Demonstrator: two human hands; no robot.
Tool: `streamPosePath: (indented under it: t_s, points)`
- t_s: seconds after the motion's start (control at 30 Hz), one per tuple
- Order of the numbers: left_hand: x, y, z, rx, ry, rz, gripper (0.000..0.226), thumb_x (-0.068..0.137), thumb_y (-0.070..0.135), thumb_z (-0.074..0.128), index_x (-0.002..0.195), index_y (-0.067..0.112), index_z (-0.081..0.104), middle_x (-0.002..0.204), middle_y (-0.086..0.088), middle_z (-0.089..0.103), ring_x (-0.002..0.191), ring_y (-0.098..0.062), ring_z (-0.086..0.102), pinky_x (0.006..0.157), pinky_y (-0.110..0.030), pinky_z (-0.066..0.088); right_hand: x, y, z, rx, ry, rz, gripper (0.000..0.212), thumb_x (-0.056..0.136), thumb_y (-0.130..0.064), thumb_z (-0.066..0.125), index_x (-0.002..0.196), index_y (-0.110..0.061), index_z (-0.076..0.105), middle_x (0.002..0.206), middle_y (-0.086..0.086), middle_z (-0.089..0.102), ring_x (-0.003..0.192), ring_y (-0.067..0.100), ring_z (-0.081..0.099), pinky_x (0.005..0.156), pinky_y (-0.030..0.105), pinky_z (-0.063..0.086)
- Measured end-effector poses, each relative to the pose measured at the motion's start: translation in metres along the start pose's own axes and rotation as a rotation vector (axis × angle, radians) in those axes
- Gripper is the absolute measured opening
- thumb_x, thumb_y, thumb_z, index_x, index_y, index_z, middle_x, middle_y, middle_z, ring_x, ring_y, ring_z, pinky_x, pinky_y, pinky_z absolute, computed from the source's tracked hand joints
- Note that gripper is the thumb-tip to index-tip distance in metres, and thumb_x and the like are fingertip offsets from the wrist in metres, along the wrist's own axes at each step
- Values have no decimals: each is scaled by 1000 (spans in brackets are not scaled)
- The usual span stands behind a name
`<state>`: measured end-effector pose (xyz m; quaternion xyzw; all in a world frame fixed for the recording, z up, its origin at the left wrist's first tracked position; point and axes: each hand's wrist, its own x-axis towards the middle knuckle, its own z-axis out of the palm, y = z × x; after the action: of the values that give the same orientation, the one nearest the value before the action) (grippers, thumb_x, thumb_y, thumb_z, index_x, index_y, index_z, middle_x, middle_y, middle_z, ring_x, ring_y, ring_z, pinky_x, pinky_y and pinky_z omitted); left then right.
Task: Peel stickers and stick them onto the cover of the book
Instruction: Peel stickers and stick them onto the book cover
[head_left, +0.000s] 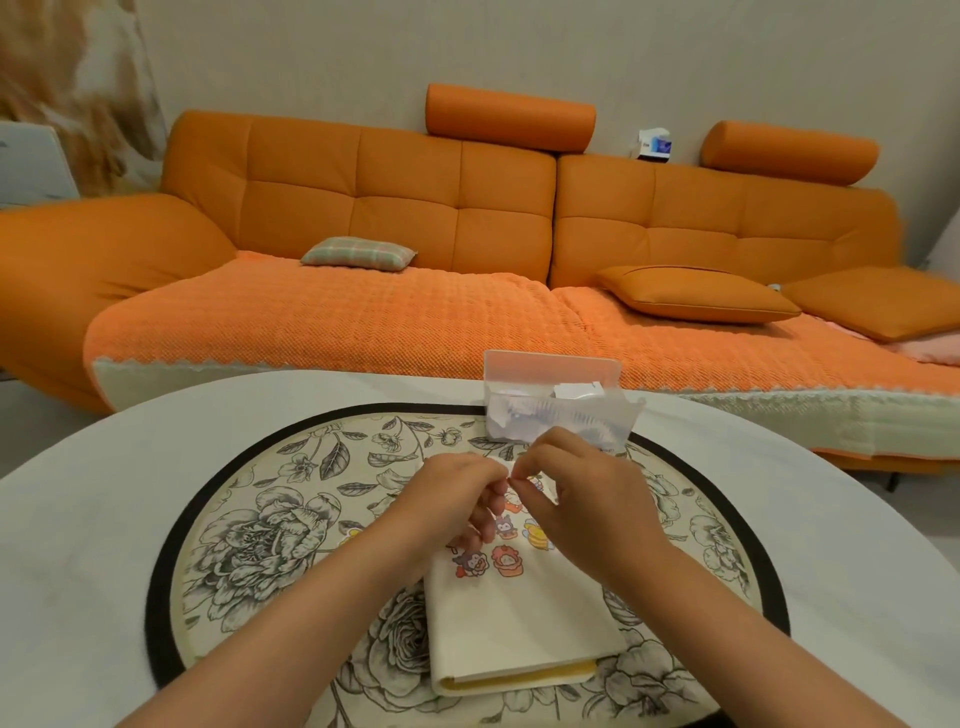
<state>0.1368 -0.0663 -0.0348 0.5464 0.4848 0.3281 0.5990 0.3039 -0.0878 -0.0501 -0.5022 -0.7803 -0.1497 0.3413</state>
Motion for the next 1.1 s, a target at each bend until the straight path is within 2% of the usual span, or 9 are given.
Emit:
streamPosePath:
  t_s: [0.13, 0.2, 0.33, 0.4, 0.5, 0.6, 0.8, 0.93, 1.1]
  points:
    - [-4, 3, -1, -295, -169, -146, 36, 97, 36, 48, 77, 9, 59, 67, -5, 55, 51, -19, 50, 43, -22, 37, 0, 2, -3, 127, -13, 156, 14, 84, -28, 76, 82, -35, 64, 83, -20, 59, 61, -4, 49, 52, 13, 33]
    - [-5, 5, -3, -424, -196, -155, 47, 96, 48, 43, 80, 7, 62, 70, -7, 57, 53, -20, 50, 44, -22, 37, 2, 0, -6, 323, -35, 357, 13, 86, -27, 75, 78, -32, 66, 74, -22, 61, 59, 1, 52, 52, 14, 35]
    - [-3, 2, -4, -161, 59, 8, 26, 99, 30, 57, 99, 6, 65, 81, -7, 64, 56, -18, 57, 47, -26, 41, 8, -4, -16, 980, -144, 889, 9, 89, -21, 73, 87, -12, 73, 53, -9, 56, 44, 8, 44, 46, 21, 36]
    - [-4, -1, -2, -57, 101, 90, 17, 97, 23, 62, 103, 8, 68, 85, -6, 69, 59, -17, 62, 47, -27, 44, 8, -4, -20, 1165, -245, 1014, 13, 91, -20, 71, 94, -8, 73, 62, -2, 58, 47, 11, 44, 46, 23, 35]
    - [-9, -4, 3, 14, 94, 156, 10, 95, 16, 66, 96, 7, 69, 77, -2, 72, 58, -17, 65, 47, -28, 43, 4, -4, -20, 1311, -362, 1075, 14, 92, -23, 69, 94, -9, 71, 78, -1, 59, 53, 11, 47, 48, 23, 39]
    - [-9, -5, 5, 66, 113, 190, 9, 94, 12, 66, 87, 7, 67, 68, 1, 69, 56, -17, 63, 48, -29, 41, 1, -2, -22, 1276, -389, 1088, 15, 92, -24, 69, 91, -9, 70, 82, 1, 60, 55, 12, 49, 49, 25, 37]
    - [-6, -14, 7, 348, 194, 245, 12, 92, 20, 66, 80, 18, 67, 74, -4, 70, 55, -11, 65, 51, -30, 48, -2, 2, -31, 639, -251, 838, 13, 87, -37, 73, 88, -24, 74, 76, -8, 70, 57, 1, 57, 57, 21, 43]
    - [-5, -17, 10, 424, 149, 280, 13, 92, 22, 66, 79, 21, 66, 76, -3, 71, 59, -13, 67, 53, -27, 45, -3, 5, -37, 729, -281, 781, 14, 86, -35, 76, 83, -22, 76, 73, -1, 71, 51, 1, 55, 46, 14, 41]
    - [-5, -20, 13, 460, 166, 306, 14, 90, 26, 67, 76, 26, 66, 73, 0, 71, 69, -24, 69, 56, -31, 48, -5, 9, -36, 701, -330, 773, 18, 88, -29, 76, 74, -18, 74, 58, -7, 64, 51, 9, 53, 43, 15, 39]
